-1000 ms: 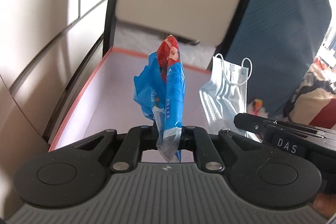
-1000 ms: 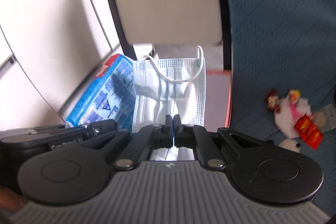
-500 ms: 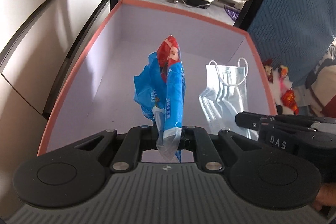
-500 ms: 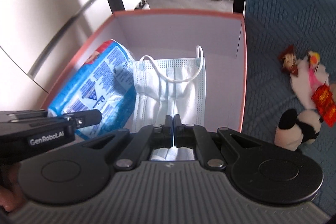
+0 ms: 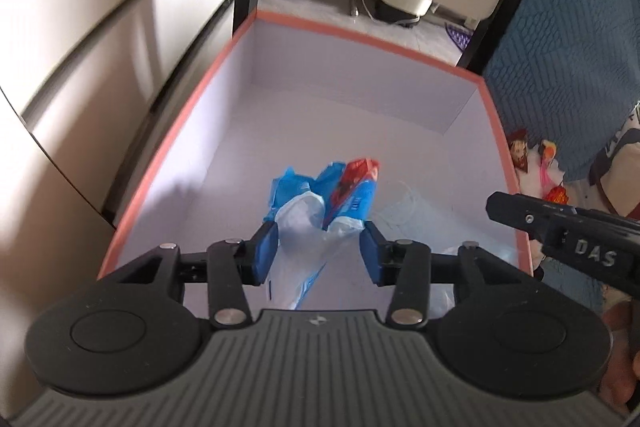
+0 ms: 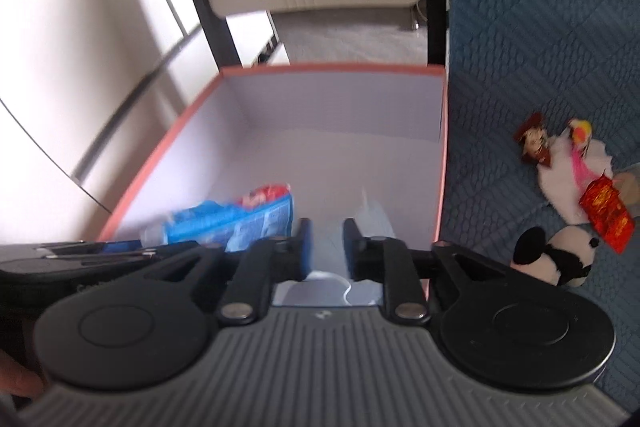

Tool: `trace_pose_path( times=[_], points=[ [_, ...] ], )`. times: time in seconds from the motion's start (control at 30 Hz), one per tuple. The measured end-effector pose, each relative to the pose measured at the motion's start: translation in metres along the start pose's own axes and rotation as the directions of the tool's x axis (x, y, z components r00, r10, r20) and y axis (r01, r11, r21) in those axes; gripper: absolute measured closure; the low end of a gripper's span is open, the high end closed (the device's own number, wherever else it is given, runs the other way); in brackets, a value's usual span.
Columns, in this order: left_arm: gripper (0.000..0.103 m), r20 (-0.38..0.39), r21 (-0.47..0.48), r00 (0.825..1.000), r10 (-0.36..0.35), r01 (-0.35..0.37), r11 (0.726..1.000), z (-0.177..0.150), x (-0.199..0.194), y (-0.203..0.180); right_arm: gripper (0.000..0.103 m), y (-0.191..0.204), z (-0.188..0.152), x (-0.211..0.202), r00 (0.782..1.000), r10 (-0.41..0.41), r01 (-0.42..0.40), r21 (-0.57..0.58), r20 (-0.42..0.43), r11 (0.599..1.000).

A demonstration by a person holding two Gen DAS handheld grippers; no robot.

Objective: Organize soft objects
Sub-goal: 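Withdraw both tools from the box back toward the chair seat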

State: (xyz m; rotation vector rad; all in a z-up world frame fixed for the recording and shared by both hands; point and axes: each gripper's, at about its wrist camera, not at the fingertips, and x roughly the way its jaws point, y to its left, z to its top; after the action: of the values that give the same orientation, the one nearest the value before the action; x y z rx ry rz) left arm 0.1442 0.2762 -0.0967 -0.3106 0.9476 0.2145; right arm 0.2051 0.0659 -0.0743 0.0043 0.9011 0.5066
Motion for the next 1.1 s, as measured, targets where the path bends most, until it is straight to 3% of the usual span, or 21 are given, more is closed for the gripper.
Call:
trace_pose_path(
  times=[0.23,0.6,1.1],
  points=[
    [0.052,0.114,0.045,0.993,-0.019,0.014,0.999,0.000,-0.035,-0.019,0.077,-0.005,0.002,-0.039,0.995,0.006,-0.006,-0.004,0.100,1.000],
    [0.052,0.281,0.071,0.957,-0.072,0.054,0.996,-0.023,-0.088,-0.065,0.077,-0.029,-0.009,-0.110,0.961,-0.026,0.029,-0.005,0.275,1.000],
    [0.052,0.322,0.140,0.933,-0.161,0.121,0.983,-0.078,-0.095,-0.129,0.077,-0.074,-0.062,-0.166,0.930,-0.069,0.061,0.034,0.360,0.998]
  ],
)
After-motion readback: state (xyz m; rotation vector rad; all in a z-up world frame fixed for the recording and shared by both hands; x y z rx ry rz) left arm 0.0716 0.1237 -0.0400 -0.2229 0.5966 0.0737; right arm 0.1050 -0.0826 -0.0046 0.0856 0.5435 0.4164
